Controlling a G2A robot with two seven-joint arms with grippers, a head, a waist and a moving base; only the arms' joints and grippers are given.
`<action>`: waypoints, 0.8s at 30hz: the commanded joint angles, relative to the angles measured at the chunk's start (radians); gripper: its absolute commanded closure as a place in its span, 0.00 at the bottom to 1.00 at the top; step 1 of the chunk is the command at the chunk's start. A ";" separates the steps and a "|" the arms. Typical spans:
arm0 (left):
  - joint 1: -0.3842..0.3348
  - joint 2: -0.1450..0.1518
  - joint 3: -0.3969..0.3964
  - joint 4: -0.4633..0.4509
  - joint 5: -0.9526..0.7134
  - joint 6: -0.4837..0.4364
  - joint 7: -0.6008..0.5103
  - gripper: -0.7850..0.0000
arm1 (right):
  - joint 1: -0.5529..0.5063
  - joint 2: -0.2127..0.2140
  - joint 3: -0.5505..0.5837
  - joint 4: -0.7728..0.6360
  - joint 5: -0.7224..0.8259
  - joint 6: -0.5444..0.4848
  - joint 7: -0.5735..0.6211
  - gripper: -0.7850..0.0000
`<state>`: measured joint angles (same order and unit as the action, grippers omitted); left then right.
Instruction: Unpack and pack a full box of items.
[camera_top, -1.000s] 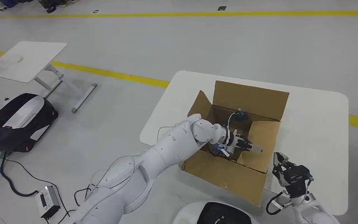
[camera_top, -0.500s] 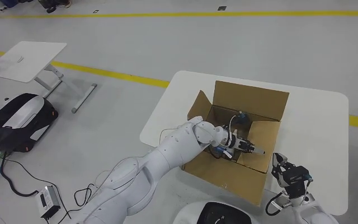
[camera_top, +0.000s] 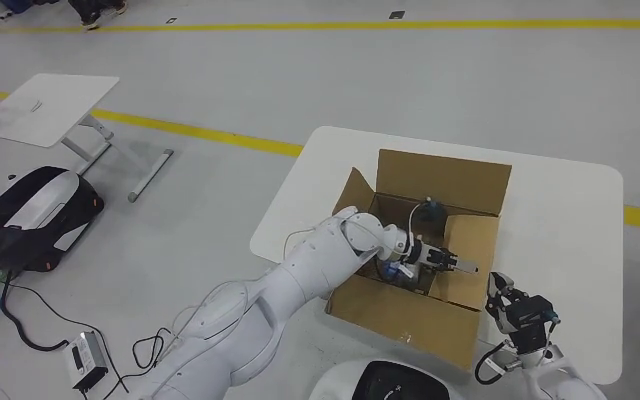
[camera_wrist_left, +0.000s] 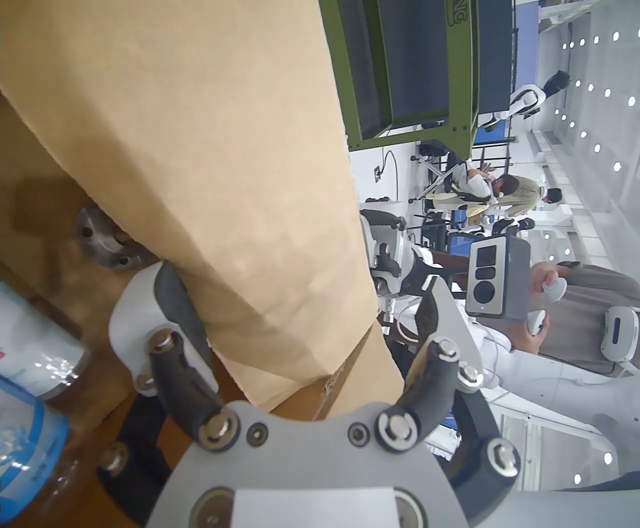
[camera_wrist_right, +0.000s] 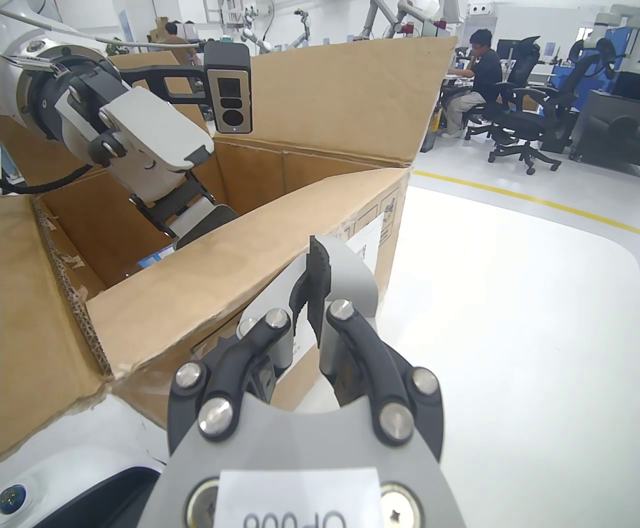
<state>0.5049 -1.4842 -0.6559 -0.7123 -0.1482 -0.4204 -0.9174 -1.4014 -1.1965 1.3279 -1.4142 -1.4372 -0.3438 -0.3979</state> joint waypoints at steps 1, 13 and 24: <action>-0.003 0.000 -0.008 0.000 -0.007 -0.007 -0.008 0.00 | 0.000 0.000 -0.001 -0.001 0.002 0.000 -0.001 1.00; 0.001 0.021 -0.085 -0.087 -0.047 -0.035 -0.053 0.00 | -0.052 0.004 0.051 -0.070 0.030 0.064 -0.014 1.00; 0.034 0.031 -0.124 -0.209 -0.101 0.008 -0.105 0.00 | -0.204 0.019 0.217 -0.214 0.106 0.130 -0.039 1.00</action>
<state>0.5392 -1.4511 -0.7833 -0.9117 -0.2487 -0.4178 -1.0202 -1.5887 -1.1779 1.5264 -1.6145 -1.3404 -0.2227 -0.4314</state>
